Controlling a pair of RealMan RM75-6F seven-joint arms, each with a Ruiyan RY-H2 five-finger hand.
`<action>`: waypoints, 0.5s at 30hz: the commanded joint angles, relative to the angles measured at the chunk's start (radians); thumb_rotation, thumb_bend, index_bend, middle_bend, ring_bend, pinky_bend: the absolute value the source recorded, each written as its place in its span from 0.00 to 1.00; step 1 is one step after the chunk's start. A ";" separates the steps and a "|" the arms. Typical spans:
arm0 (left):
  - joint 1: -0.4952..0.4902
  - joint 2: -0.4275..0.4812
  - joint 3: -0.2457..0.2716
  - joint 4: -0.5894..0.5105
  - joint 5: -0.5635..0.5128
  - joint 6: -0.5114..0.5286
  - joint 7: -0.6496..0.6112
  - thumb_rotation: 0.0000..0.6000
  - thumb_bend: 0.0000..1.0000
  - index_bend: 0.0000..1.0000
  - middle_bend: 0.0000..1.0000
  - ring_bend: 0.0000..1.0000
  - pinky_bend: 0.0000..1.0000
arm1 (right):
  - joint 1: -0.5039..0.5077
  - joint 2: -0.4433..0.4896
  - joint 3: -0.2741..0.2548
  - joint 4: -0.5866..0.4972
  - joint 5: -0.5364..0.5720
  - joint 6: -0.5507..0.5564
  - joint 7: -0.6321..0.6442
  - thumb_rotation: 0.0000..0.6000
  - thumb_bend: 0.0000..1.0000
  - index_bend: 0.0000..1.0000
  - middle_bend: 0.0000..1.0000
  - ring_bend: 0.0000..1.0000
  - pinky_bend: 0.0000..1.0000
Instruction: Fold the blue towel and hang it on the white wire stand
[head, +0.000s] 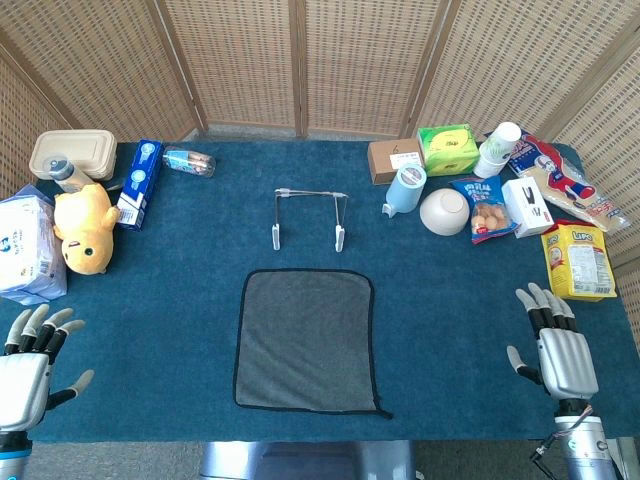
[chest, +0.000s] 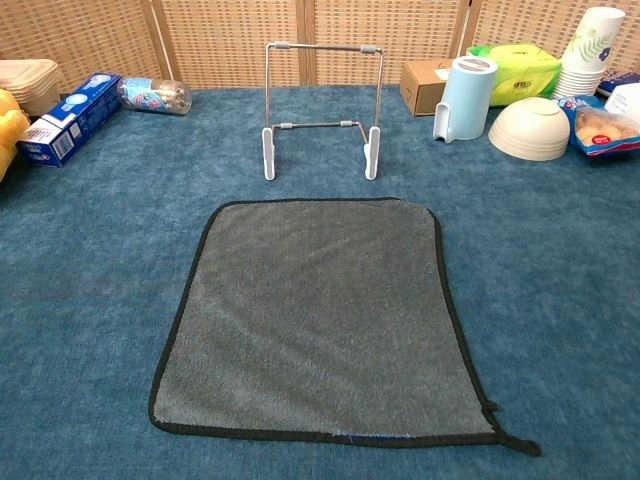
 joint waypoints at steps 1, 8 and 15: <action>-0.001 0.001 0.000 0.000 0.000 -0.001 0.000 1.00 0.30 0.26 0.21 0.09 0.04 | 0.000 -0.001 0.000 -0.001 0.000 0.001 0.000 1.00 0.33 0.07 0.05 0.00 0.00; -0.005 0.005 0.005 -0.003 -0.002 -0.013 -0.005 1.00 0.30 0.26 0.21 0.09 0.04 | -0.003 0.000 -0.005 -0.002 -0.003 0.002 0.008 1.00 0.33 0.07 0.05 0.00 0.00; -0.023 0.045 0.012 -0.046 -0.002 -0.051 0.010 1.00 0.30 0.24 0.20 0.09 0.04 | -0.012 0.004 -0.011 -0.003 -0.013 0.014 0.021 1.00 0.33 0.07 0.05 0.00 0.00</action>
